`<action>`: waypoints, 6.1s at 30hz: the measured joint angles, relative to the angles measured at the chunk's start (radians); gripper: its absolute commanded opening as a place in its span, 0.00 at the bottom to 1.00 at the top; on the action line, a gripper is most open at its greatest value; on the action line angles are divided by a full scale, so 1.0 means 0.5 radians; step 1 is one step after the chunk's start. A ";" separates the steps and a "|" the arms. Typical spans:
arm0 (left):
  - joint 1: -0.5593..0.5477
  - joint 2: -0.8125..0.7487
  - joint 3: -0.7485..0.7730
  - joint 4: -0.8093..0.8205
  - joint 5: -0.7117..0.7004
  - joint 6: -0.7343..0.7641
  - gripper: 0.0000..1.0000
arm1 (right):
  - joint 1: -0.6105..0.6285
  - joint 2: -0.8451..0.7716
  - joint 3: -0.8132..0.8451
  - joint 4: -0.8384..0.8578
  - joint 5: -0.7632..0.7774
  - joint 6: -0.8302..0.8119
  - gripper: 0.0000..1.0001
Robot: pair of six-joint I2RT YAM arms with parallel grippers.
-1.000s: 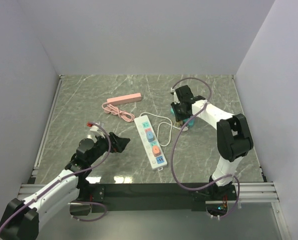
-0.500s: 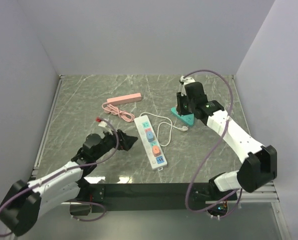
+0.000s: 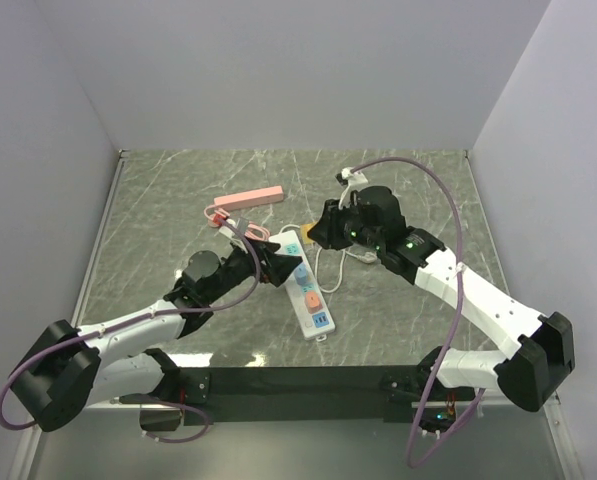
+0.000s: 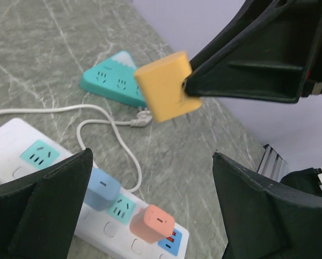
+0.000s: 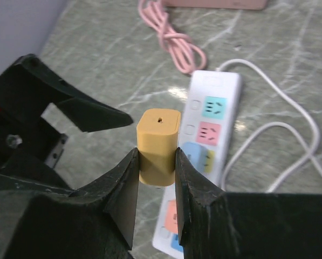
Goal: Insert the plug
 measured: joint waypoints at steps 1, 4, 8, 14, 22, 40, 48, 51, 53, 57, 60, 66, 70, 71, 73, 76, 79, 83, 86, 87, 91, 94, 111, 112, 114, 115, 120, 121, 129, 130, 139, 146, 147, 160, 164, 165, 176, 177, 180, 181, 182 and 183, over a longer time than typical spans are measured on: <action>-0.008 0.000 0.003 0.018 0.001 0.005 0.99 | 0.006 -0.005 -0.021 0.042 -0.033 0.025 0.06; -0.013 0.000 0.003 0.056 0.006 0.005 0.99 | 0.015 -0.019 -0.079 0.139 -0.112 0.088 0.06; -0.021 0.000 0.003 0.110 0.008 0.005 0.99 | 0.018 -0.024 -0.118 0.222 -0.214 0.159 0.06; -0.057 0.037 0.023 0.123 -0.019 0.021 0.99 | 0.060 -0.033 -0.147 0.339 -0.248 0.232 0.06; -0.090 0.143 0.049 0.163 -0.089 0.018 0.96 | 0.170 -0.029 -0.186 0.371 -0.226 0.278 0.06; -0.121 0.197 0.089 0.142 -0.150 -0.017 0.00 | 0.212 0.018 -0.216 0.477 -0.088 0.304 0.10; -0.114 0.230 0.080 0.159 -0.105 0.036 0.00 | 0.216 0.017 -0.245 0.488 -0.067 0.302 0.39; -0.113 0.238 0.059 0.193 -0.057 0.085 0.00 | 0.227 0.013 -0.246 0.466 -0.060 0.295 0.48; -0.111 0.250 0.050 0.215 -0.017 0.130 0.01 | 0.232 0.002 -0.246 0.439 -0.056 0.287 0.54; -0.111 0.274 0.042 0.228 0.055 0.195 0.00 | 0.234 -0.029 -0.246 0.405 -0.034 0.278 0.59; -0.111 0.281 0.029 0.238 0.098 0.240 0.00 | 0.234 -0.040 -0.246 0.391 -0.005 0.279 0.60; -0.111 0.276 0.029 0.209 0.153 0.358 0.01 | 0.234 -0.038 -0.224 0.260 0.042 0.234 0.60; -0.111 0.267 0.029 0.153 0.192 0.457 0.01 | 0.234 -0.031 -0.158 0.137 0.031 0.182 0.59; -0.111 0.265 0.029 0.136 0.205 0.483 0.01 | 0.234 -0.031 -0.138 0.108 0.024 0.171 0.59; -0.111 0.261 0.029 0.100 0.228 0.528 0.01 | 0.233 -0.031 -0.094 0.047 0.002 0.140 0.59; -0.111 0.261 0.029 0.071 0.266 0.587 0.01 | 0.233 -0.006 -0.002 -0.064 -0.050 0.097 0.59; -0.113 0.259 0.029 0.061 0.287 0.632 0.01 | 0.227 0.056 0.090 -0.147 -0.133 0.060 0.59; -0.123 0.241 0.029 0.050 0.316 0.684 0.01 | 0.218 0.129 0.110 -0.238 -0.219 0.021 0.59; -0.145 0.216 0.029 0.039 0.328 0.723 0.01 | 0.211 0.196 0.116 -0.299 -0.258 -0.011 0.59; -0.153 0.210 0.029 0.032 0.329 0.736 0.01 | 0.209 0.218 0.117 -0.318 -0.266 -0.021 0.59; -0.183 0.204 0.029 -0.010 0.330 0.784 0.01 | 0.205 0.266 0.127 -0.363 -0.312 -0.052 0.58; -0.204 0.204 0.029 -0.026 0.326 0.814 0.01 | 0.201 0.274 0.138 -0.385 -0.327 -0.070 0.57; -0.256 0.207 0.029 -0.055 0.250 0.879 0.01 | 0.133 0.270 0.163 -0.397 -0.452 -0.086 0.19; -0.258 0.207 0.029 -0.053 0.245 0.879 0.03 | 0.130 0.270 0.163 -0.397 -0.461 -0.089 0.16; -0.261 0.207 0.029 -0.052 0.230 0.877 0.29 | 0.127 0.270 0.163 -0.397 -0.468 -0.091 0.15; -0.262 0.207 0.029 -0.052 0.219 0.872 0.33 | 0.126 0.270 0.163 -0.396 -0.467 -0.095 0.13; -0.270 0.207 0.030 -0.057 0.183 0.864 0.67 | 0.121 0.259 0.153 -0.381 -0.461 -0.102 0.01; -0.270 0.207 0.030 -0.066 0.164 0.857 0.70 | 0.115 0.246 0.146 -0.381 -0.453 -0.108 0.00; -0.266 0.200 0.027 -0.153 0.036 0.809 0.84 | 0.001 0.124 0.136 -0.399 -0.340 -0.145 0.00; -0.266 0.188 0.015 -0.153 0.026 0.798 0.85 | -0.021 0.115 0.136 -0.400 -0.326 -0.153 0.00; -0.128 -0.137 -0.189 -0.179 -0.015 0.652 0.87 | -0.122 0.134 0.178 -0.459 -0.208 -0.218 0.00; 0.246 -0.496 -0.294 -0.343 -0.158 0.388 0.88 | -0.024 0.371 0.274 -0.368 -0.102 -0.208 0.00; 0.286 -0.536 -0.304 -0.366 -0.168 0.359 0.88 | -0.002 0.403 0.274 -0.357 -0.089 -0.199 0.00; 0.458 -0.532 -0.364 -0.425 -0.144 0.173 0.88 | 0.170 0.840 0.526 -0.262 0.185 -0.181 0.00; 0.475 -0.520 -0.364 -0.424 -0.130 0.169 0.88 | 0.172 1.034 0.831 -0.401 0.269 -0.210 0.00; 0.481 -0.520 -0.364 -0.424 -0.127 0.169 0.88 | 0.172 1.075 0.909 -0.438 0.286 -0.219 0.00; 0.563 -0.427 -0.385 -0.394 -0.103 0.168 0.88 | 0.054 1.396 1.369 -0.714 0.204 -0.287 0.00; 0.568 -0.410 -0.390 -0.384 -0.100 0.167 0.88 | 0.041 1.421 1.384 -0.735 0.194 -0.292 0.00; 0.575 -0.382 -0.394 -0.372 -0.093 0.167 0.88 | 0.008 1.470 1.394 -0.801 0.163 -0.299 0.00; 0.578 -0.376 -0.394 -0.365 -0.092 0.168 0.88 | 0.005 1.482 1.394 -0.823 0.159 -0.300 0.00; 0.581 -0.374 -0.394 -0.361 -0.092 0.168 0.88 | 0.005 1.492 1.394 -0.841 0.152 -0.300 0.00; 0.584 -0.372 -0.394 -0.356 -0.092 0.168 0.88 | 0.005 1.500 1.394 -0.858 0.144 -0.300 0.00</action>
